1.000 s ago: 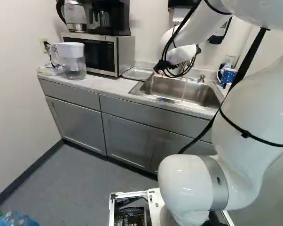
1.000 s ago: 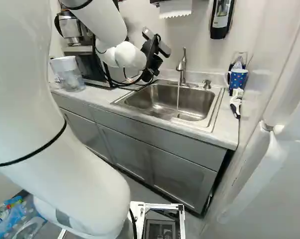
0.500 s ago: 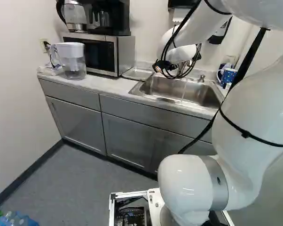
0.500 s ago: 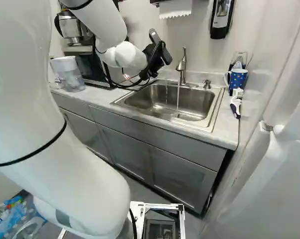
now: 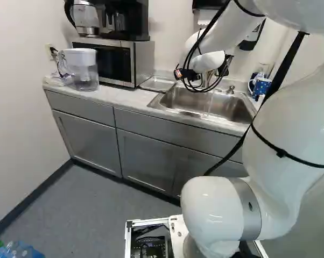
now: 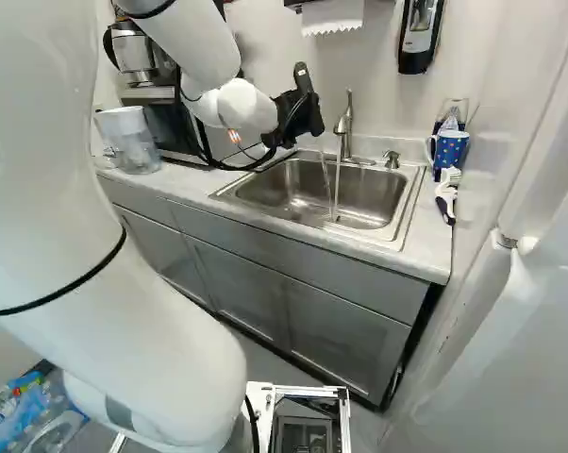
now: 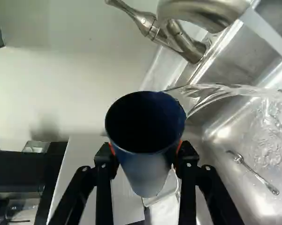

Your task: Rinse the cup and place it in the tray

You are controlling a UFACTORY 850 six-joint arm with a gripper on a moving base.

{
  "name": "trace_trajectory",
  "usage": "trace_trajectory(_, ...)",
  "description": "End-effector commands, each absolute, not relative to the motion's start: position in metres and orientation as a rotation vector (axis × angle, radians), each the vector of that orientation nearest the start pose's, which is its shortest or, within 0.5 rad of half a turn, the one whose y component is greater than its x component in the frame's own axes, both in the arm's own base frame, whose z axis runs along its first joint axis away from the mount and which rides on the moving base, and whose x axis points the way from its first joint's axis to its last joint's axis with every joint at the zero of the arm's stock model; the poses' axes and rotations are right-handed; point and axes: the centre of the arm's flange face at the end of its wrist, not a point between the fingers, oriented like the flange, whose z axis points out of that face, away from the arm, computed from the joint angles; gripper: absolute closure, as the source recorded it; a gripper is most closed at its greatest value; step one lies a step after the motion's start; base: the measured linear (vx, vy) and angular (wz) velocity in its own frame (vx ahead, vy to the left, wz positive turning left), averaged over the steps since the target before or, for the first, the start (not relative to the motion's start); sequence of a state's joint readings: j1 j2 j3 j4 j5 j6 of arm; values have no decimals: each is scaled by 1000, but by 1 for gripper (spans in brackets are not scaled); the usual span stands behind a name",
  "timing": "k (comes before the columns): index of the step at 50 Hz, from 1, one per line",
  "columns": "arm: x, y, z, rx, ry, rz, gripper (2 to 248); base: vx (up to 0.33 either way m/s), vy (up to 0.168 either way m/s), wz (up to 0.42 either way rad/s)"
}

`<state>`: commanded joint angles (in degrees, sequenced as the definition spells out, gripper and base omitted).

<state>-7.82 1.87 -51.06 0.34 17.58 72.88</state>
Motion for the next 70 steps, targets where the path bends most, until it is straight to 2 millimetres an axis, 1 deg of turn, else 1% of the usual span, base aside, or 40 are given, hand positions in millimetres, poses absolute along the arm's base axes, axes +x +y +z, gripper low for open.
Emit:
trace_trajectory(25,498,-69,587,-1398,1558,-1130,124,0,0,0)
trace_trajectory(54,498,-69,587,-1113,1701,-945,124,0,0,0)
trace_trajectory(70,498,-69,587,-1113,1701,-945,124,0,0,0)
